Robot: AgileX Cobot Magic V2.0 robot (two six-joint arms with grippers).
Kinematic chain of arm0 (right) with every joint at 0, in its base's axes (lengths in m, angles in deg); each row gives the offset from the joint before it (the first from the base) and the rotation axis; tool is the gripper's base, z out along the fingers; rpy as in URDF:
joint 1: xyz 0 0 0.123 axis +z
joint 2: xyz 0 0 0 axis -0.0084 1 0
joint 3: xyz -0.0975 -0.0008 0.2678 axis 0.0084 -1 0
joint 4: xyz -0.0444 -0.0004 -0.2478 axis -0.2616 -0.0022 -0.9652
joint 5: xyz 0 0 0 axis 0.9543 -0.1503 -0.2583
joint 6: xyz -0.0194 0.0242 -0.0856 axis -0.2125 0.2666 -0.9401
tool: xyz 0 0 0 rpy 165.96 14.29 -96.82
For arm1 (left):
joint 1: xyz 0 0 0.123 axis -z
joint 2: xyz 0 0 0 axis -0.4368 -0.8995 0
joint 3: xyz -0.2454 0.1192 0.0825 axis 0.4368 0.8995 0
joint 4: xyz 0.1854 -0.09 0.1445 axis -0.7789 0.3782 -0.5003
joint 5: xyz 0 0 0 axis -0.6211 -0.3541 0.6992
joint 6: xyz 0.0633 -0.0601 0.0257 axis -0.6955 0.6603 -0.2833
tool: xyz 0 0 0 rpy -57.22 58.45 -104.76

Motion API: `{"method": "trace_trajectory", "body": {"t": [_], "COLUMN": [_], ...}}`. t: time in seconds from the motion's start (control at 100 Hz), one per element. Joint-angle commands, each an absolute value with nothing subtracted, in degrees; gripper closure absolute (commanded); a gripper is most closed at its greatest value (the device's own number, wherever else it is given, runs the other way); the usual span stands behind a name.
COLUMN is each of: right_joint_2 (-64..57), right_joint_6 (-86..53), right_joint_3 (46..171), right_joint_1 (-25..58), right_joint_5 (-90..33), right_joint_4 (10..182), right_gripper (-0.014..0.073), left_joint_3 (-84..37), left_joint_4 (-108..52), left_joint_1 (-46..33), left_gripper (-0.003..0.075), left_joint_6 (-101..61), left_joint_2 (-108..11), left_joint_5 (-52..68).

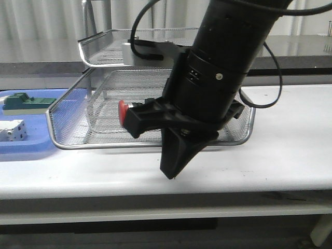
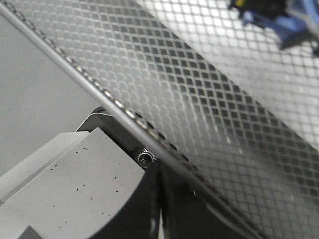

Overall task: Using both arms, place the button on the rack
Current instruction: 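Push the middle wire tray back into the rack with the right gripper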

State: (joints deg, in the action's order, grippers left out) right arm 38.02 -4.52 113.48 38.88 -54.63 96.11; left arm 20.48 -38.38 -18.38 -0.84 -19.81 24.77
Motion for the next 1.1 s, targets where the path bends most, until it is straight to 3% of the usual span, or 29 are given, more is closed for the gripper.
{"method": "trace_trajectory", "body": {"t": [0.0, 0.6, 1.09], "right_joint_2": [36.9, 49.5, 45.0], "right_joint_6": [-5.2, -5.2, -1.9], "right_joint_3": [117.4, 139.2, 140.8], "right_joint_1": [37.8, 28.1, 27.7], "right_joint_5": [-51.1, -51.2, -62.0], "right_joint_4": [93.7, 88.4, 90.5], "right_gripper": [0.0655, 0.0655, 0.0655], "left_joint_3": [18.8, 19.0, 19.0], "left_joint_4": [-37.9, -37.9, -37.9], "left_joint_1": [-18.6, -18.6, -18.6], "left_gripper": [0.0741, 0.0741, 0.0741], "left_joint_6": [-0.3, -0.3, -0.3], "left_joint_2": [-19.8, -19.8, -19.8], "left_joint_5": [29.5, 29.4, 29.4]}}
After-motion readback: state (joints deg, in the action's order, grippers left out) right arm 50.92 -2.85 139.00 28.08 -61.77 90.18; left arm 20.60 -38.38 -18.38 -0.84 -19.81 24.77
